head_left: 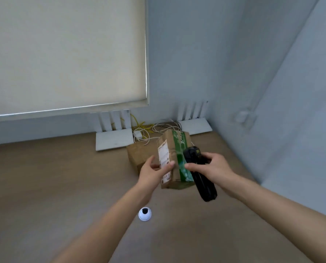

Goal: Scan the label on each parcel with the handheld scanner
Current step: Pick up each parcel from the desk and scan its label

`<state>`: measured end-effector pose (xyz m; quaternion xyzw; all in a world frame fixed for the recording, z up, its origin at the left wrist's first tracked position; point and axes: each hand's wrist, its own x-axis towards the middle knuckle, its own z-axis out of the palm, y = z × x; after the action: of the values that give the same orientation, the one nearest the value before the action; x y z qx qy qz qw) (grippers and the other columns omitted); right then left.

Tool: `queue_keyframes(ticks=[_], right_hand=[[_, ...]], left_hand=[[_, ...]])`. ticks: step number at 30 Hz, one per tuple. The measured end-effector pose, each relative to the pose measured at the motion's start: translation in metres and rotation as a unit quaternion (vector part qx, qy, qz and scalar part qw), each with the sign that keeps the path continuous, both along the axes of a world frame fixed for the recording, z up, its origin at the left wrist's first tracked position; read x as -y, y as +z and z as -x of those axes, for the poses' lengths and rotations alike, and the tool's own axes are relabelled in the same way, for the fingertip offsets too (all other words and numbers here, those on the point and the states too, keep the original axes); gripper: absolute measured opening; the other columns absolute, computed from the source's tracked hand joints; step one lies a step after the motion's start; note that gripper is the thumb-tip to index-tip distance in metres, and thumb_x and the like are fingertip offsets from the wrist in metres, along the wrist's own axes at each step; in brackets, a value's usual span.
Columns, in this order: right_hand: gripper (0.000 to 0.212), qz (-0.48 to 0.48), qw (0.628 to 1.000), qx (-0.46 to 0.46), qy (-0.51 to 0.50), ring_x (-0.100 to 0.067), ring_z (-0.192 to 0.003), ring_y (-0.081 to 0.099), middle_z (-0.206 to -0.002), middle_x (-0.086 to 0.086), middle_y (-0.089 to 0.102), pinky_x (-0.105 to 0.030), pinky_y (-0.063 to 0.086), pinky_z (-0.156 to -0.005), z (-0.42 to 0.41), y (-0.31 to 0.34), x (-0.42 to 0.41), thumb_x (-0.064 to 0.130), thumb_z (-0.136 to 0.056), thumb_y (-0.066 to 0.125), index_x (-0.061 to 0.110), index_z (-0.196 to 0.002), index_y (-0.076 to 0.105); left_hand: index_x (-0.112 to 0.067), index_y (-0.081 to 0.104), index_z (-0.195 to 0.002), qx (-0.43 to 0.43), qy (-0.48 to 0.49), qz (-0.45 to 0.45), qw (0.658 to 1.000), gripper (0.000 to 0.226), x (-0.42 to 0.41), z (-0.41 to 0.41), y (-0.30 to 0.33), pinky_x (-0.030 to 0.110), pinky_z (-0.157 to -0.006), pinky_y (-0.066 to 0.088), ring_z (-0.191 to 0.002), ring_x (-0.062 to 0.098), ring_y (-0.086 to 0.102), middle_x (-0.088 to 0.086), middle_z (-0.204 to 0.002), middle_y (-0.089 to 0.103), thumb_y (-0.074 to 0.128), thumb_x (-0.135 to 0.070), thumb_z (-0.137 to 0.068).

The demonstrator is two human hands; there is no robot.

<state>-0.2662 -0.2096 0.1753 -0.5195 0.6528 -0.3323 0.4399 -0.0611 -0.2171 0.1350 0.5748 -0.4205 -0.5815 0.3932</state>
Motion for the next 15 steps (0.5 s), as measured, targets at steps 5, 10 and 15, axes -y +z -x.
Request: queue_keyframes(ticks=[5, 10, 15], right_hand=[[0.035, 0.015, 1.000, 0.018, 0.001, -0.009, -0.087, 0.075, -0.097, 0.008, 0.078, -0.022, 0.057, -0.071, 0.000, 0.058, -0.053, 0.033, -0.072, 0.095, 0.030, -0.100, 0.074], [0.032, 0.036, 0.998, 0.045, 0.005, 0.002, -0.074, 0.074, -0.094, 0.010, 0.078, -0.009, 0.051, -0.057, 0.007, 0.116, -0.098, 0.029, -0.076, 0.093, 0.032, -0.101, 0.073], [0.036, 0.046, 0.997, 0.050, 0.021, -0.005, -0.077, 0.076, -0.090, 0.007, 0.081, -0.018, 0.052, -0.061, 0.017, 0.159, -0.150, 0.034, -0.080, 0.088, 0.021, -0.111, 0.078]], left_hand=[[-0.012, 0.064, -0.129, -0.068, 0.009, 0.039, 0.997, 0.045, -0.038, -0.002, 0.059, 0.031, -0.070, 0.061, -0.090, 0.017, 0.076, 0.002, -0.101, 0.078, 0.078, -0.022, -0.088], [-0.030, 0.058, -0.130, -0.104, 0.030, 0.062, 0.992, 0.046, -0.080, -0.007, 0.109, 0.037, -0.075, 0.061, -0.098, 0.020, 0.074, 0.004, -0.112, 0.073, 0.077, -0.020, -0.089], [-0.039, 0.056, -0.130, -0.105, 0.003, 0.089, 0.990, 0.048, -0.139, 0.001, 0.153, 0.031, -0.069, 0.054, -0.101, 0.018, 0.070, 0.003, -0.115, 0.071, 0.077, -0.027, -0.088]])
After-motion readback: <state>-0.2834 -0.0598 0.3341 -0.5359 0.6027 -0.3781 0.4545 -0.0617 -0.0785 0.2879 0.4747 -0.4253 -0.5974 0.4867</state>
